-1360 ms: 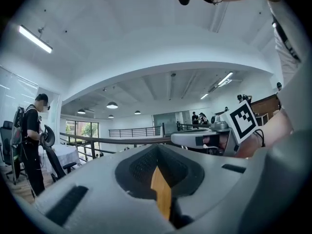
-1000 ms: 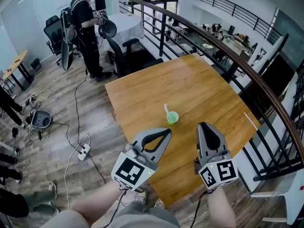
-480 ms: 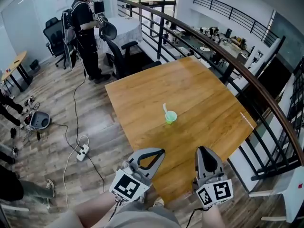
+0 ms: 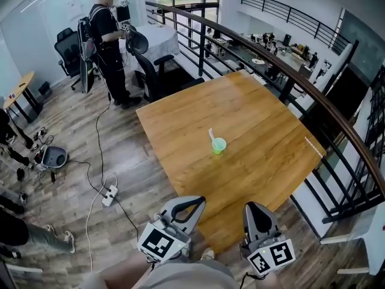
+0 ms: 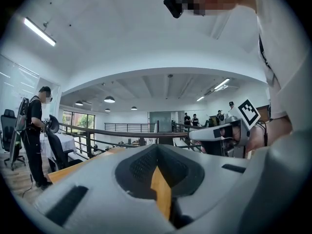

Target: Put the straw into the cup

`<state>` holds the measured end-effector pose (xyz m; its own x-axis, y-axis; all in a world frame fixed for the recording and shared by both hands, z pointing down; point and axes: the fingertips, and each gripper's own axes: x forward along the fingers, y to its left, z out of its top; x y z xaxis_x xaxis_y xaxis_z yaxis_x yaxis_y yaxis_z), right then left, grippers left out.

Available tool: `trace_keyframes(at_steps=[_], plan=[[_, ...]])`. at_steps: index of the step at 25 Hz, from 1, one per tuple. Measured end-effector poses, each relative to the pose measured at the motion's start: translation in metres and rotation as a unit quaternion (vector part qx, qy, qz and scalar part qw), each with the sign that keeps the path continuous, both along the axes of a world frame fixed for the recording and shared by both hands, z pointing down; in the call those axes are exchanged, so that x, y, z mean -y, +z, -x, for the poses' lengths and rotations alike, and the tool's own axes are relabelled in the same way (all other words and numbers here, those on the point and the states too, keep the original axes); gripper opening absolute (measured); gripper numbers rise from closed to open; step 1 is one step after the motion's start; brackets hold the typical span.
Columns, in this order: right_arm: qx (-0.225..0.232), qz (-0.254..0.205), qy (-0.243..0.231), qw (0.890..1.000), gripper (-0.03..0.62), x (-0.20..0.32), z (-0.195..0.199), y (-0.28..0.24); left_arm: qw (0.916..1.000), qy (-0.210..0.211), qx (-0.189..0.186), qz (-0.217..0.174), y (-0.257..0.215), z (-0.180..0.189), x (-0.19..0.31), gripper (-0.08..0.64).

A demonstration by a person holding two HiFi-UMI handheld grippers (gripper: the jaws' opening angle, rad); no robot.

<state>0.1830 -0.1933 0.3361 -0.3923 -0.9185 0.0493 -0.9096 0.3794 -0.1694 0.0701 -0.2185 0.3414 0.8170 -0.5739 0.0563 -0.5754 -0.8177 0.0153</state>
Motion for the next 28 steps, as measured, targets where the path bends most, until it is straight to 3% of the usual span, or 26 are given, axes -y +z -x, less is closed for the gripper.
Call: trace_keyframes(at_steps=[4,8,11,22,28], plan=[[-0.006,0.009,-0.008,1.0,0.029,-0.011,0.012,0.008,0.9998,0.009,0.009,-0.014,0.003,0.0,-0.012,0.012],[-0.017,0.01,-0.009,1.0,0.025,-0.015,0.012,0.008,1.0,-0.005,0.008,-0.002,0.0,-0.001,-0.015,0.013],[-0.015,0.009,-0.006,1.0,0.023,-0.017,0.008,0.006,0.9994,-0.002,0.022,-0.028,0.003,-0.002,-0.015,0.013],[-0.008,0.007,-0.006,1.0,0.023,-0.016,0.003,0.002,0.9997,0.004,0.02,-0.015,0.002,-0.01,-0.019,0.012],[-0.014,0.006,-0.003,1.0,0.023,-0.012,-0.001,0.001,0.9998,-0.018,-0.001,-0.001,-0.008,-0.009,-0.015,0.012]])
